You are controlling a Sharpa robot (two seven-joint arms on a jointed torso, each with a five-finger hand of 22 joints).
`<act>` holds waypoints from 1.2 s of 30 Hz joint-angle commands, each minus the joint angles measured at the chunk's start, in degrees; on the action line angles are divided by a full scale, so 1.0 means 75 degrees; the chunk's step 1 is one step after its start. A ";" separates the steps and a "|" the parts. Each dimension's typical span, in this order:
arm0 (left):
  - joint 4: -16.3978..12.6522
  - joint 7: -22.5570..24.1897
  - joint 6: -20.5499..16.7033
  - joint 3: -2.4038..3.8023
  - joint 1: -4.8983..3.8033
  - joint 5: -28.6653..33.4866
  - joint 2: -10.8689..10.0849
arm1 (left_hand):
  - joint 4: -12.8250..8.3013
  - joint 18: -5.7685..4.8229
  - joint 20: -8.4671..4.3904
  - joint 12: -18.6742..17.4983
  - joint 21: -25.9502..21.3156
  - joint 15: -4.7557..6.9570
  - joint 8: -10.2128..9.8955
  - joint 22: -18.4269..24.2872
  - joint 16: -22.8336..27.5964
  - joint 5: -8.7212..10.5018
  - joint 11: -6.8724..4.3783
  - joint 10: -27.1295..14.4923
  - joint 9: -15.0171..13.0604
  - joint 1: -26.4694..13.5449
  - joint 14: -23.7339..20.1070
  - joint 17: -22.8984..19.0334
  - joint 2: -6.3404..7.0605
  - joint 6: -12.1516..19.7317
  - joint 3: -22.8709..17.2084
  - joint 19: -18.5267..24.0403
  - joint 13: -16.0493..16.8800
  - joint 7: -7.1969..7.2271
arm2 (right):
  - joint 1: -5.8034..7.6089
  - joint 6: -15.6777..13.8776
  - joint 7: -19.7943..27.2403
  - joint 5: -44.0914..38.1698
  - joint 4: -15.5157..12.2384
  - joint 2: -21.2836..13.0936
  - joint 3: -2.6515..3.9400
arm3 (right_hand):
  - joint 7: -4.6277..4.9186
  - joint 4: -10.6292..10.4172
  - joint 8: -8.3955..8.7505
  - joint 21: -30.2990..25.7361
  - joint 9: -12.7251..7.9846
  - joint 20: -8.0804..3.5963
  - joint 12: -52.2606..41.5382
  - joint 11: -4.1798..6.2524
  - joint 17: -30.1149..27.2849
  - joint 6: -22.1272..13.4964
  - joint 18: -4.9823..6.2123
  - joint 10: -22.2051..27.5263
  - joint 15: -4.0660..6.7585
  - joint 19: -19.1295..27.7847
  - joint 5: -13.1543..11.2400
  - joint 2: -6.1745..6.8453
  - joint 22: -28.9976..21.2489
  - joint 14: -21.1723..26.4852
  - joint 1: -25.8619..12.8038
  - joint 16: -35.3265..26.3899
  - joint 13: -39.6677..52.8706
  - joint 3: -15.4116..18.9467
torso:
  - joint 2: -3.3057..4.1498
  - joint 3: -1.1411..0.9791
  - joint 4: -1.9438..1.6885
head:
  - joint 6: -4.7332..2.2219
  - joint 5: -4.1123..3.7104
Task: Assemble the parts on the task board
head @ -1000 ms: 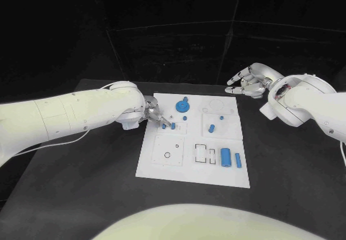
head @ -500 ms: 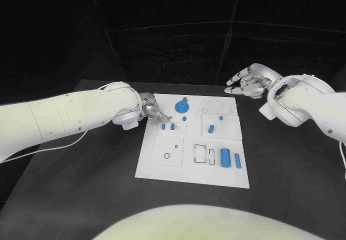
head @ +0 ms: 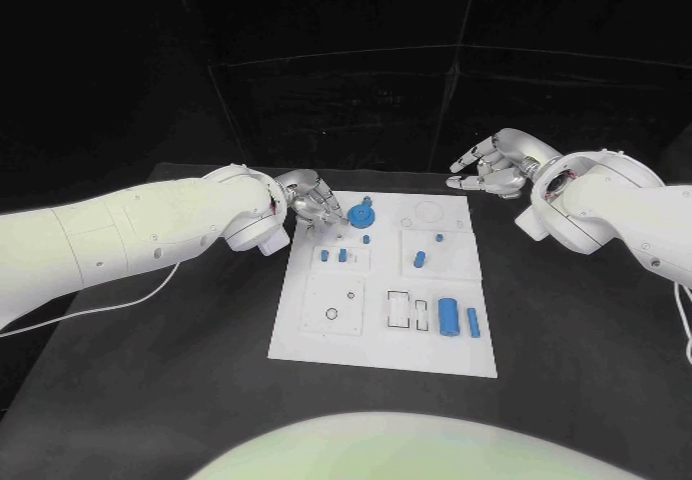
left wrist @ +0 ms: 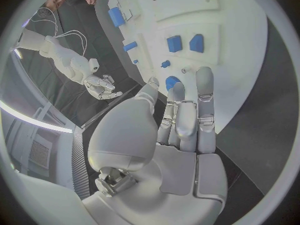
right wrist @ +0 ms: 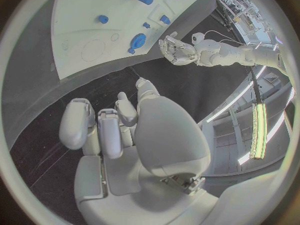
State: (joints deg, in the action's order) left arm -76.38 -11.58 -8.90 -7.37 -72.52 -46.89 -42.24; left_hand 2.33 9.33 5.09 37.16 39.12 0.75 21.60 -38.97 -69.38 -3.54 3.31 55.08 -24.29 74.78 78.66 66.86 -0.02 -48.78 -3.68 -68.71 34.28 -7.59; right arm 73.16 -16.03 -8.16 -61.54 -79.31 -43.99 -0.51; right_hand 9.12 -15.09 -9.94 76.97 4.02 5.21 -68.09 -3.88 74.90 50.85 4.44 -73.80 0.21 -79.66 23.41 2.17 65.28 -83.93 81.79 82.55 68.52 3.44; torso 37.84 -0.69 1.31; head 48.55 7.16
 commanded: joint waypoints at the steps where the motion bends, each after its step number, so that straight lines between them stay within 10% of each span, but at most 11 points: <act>1: 0.0038 0.1075 -0.0316 0.0002 -0.0009 -0.0685 0.0114 | -0.0284 0.0158 0.0046 -0.0408 -0.0286 -0.0081 -0.0167 0.0192 0.0488 0.0024 0.0088 -0.0253 0.0222 0.0483 -0.0387 -0.0501 -0.0054 0.0034 -0.0269 0.0151 -0.0395 -0.0052 | 0.0014 0.0026 0.0063 0.0020 0.0000 0.0013 0.0005 | -0.0024 -0.0011 -0.0053 -0.0027 -0.0010 0.0013 -0.0024 0.0003 0.0611 -0.0018 0.0053 0.0065 0.0061 0.0025 0.0033 -0.0079 -0.0009 -0.0467 0.0006 -0.0022 -0.0012 0.0018 | 0.0005 0.0006 0.0007 | -0.0032 -0.0040; 8: 0.0238 0.1899 -0.0551 -0.0005 -0.0008 -0.2737 0.0524 | -0.0527 0.0165 0.0115 -0.1412 -0.0507 -0.0141 -0.0715 0.0349 0.0819 0.0031 0.0140 -0.0213 0.0901 0.0670 -0.0574 -0.1085 0.0373 -0.0180 -0.0662 0.0017 -0.1621 -0.0048 | 0.0014 0.0030 0.0071 0.0020 0.0016 0.0044 0.0005 | -0.0023 -0.0018 -0.0054 -0.0031 -0.0011 0.0013 -0.0030 0.0003 0.0610 -0.0021 0.0054 0.0062 0.0061 0.0027 0.0039 -0.0083 -0.0015 -0.0466 0.0003 -0.0024 -0.0009 0.0021 | 0.0004 0.0005 0.0007 | -0.0092 -0.0082; 17: 0.0616 0.1747 -0.0229 -0.0165 -0.0011 -0.4154 0.0974 | -0.0446 -0.0054 0.0096 -0.2192 0.0894 -0.0118 -0.1166 -0.0880 -0.0700 0.0035 0.0200 -0.0207 0.1407 0.0467 0.0492 0.0203 0.0659 -0.0571 -0.0803 -0.1036 -0.2596 0.0086 | 0.0014 0.0033 0.0081 0.0020 0.0034 0.0085 0.0004 | -0.0023 -0.0019 -0.0054 -0.0029 -0.0011 0.0013 -0.0032 0.0003 0.0615 -0.0022 0.0054 0.0060 0.0061 0.0025 0.0041 -0.0084 -0.0011 -0.0468 0.0004 -0.0020 -0.0007 0.0021 | 0.0005 0.0006 0.0007 | -0.0131 -0.0118; 36: 0.1052 0.1498 0.0404 -0.0274 0.0003 -0.4767 0.1476 | -0.0355 -0.0310 -0.0038 -0.2659 0.2407 0.0015 -0.1475 -0.2338 -0.1216 0.0046 0.0104 0.0289 0.1742 0.0478 0.0905 0.0523 0.0651 -0.1097 -0.0828 -0.1779 -0.3209 0.0175 | 0.0013 0.0038 0.0090 0.0020 0.0036 0.0119 0.0004 | -0.0023 -0.0019 -0.0054 -0.0028 -0.0012 0.0013 -0.0032 0.0003 0.0613 -0.0024 0.0053 0.0060 0.0062 0.0023 0.0046 -0.0087 -0.0007 -0.0467 0.0009 -0.0022 -0.0007 0.0020 | 0.0004 0.0002 0.0009 | -0.0114 -0.0163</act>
State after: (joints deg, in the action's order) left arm -68.76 0.02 -7.50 -9.44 -72.45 -81.01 -31.36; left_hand -0.50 7.54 4.69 17.41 56.83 0.39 10.88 -56.39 -78.29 -3.54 4.11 56.86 -11.27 78.18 83.95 70.84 4.61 -56.54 -9.78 -81.64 10.28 -6.25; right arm 73.15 -15.97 -8.00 -61.49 -79.00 -43.16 -0.52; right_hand 9.12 -15.09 -10.14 76.97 4.02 5.21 -68.09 -3.89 74.94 50.85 4.44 -73.80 0.21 -79.66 23.41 2.17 65.23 -83.93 81.79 82.55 68.52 3.44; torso 37.89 -0.64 1.36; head 47.70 5.89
